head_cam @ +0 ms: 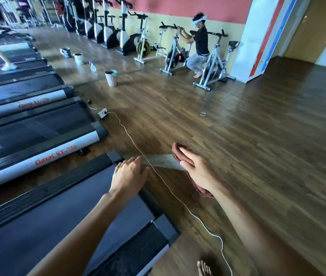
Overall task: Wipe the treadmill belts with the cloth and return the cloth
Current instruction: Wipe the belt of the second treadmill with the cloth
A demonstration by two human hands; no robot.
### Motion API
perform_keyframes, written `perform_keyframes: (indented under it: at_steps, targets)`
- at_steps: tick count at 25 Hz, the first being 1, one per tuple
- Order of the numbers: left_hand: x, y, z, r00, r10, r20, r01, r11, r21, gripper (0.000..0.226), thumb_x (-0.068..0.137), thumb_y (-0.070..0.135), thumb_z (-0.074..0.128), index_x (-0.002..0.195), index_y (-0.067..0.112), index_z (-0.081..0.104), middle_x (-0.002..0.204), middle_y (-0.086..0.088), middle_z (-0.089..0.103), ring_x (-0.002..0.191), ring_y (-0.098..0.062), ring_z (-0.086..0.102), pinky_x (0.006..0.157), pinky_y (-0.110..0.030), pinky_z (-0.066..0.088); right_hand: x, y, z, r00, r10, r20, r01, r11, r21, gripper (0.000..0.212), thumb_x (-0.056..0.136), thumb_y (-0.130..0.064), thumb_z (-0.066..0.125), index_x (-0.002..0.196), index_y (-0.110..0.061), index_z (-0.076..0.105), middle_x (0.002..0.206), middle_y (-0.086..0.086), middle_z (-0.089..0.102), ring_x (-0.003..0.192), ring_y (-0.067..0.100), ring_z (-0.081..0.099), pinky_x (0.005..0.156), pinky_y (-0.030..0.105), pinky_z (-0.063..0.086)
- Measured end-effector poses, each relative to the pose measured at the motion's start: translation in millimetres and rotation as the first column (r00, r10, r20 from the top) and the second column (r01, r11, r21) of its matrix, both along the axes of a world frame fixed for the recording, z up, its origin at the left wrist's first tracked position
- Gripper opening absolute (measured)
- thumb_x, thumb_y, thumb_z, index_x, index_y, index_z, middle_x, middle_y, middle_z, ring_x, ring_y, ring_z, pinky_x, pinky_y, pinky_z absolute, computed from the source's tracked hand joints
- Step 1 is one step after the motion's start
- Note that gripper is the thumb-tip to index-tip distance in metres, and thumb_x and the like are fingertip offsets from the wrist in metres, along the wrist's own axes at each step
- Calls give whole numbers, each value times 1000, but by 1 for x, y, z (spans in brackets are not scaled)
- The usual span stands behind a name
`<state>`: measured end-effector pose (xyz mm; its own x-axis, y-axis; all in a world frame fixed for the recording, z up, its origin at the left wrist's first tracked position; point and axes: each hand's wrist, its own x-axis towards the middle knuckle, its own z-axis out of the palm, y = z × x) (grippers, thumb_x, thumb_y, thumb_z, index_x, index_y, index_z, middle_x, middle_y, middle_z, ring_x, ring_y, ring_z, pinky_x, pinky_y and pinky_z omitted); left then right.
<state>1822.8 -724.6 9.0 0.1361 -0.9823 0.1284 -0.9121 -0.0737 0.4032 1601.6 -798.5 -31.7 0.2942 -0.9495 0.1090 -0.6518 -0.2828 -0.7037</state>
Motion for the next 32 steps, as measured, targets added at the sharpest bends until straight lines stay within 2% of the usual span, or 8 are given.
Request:
perform_keyframes:
  at_steps: [4,9,13,16,18,22,26,32]
  targets:
    - [-51,-87,3,1000,11,3,-11,999,-45,44,93,33,54,136,27,52,134,2,58,123,-25,52,103,-35,38,-50,-83,7,999,12,41,-12,1000,-1,60,82,-55,45,136,-63,19,143,-14,50,129,14,51,110,45,38]
    - [-100,-196,-1,991,124,-52,-125,992,-23,44,94,35,53,137,27,52,136,3,57,125,-22,51,103,-34,38,-100,-208,6,992,105,64,-104,994,-21,53,89,-32,58,141,-38,46,147,-9,48,134,13,45,114,43,32]
    - [-100,-259,-12,975,218,-42,-218,976,0,43,95,35,51,137,28,52,138,6,55,126,-21,50,104,-32,36,-97,-295,-3,975,217,48,-215,976,-38,54,89,-29,59,142,-36,46,145,-9,50,131,11,48,113,35,35]
    - [-78,-316,-22,947,320,-40,-320,947,15,42,95,35,52,136,29,52,137,5,56,124,-22,51,104,-34,36,-73,-366,-12,954,299,37,-298,954,-34,54,90,-29,58,142,-35,46,145,-11,50,133,8,46,112,26,31]
    - [-58,-356,-31,926,378,-22,-377,926,31,43,94,37,52,136,29,52,136,5,56,123,-22,52,103,-33,35,-52,-413,-20,936,349,53,-348,937,-35,51,92,-19,62,140,-28,51,143,-6,52,133,10,47,112,22,30]
    - [-15,-439,-38,896,444,-23,-443,896,38,40,94,37,53,133,30,53,134,7,57,120,-21,53,100,-31,35,0,-506,-25,914,402,61,-398,915,-63,50,91,-14,65,139,-23,53,143,-1,52,133,11,47,113,30,33]
    - [24,-520,-28,849,526,-40,-525,850,35,34,92,34,55,126,31,58,130,7,60,118,-22,54,98,-33,37,60,-598,-16,872,486,58,-483,874,-52,51,91,-16,65,139,-26,53,145,-3,50,133,10,46,113,23,30]
    - [95,-631,-36,768,639,-47,-638,769,41,35,90,37,56,123,29,59,126,5,63,113,-25,58,93,-36,43,156,-736,-17,796,600,76,-600,799,-23,51,91,-17,66,140,-26,52,144,-5,51,134,9,45,112,23,31]
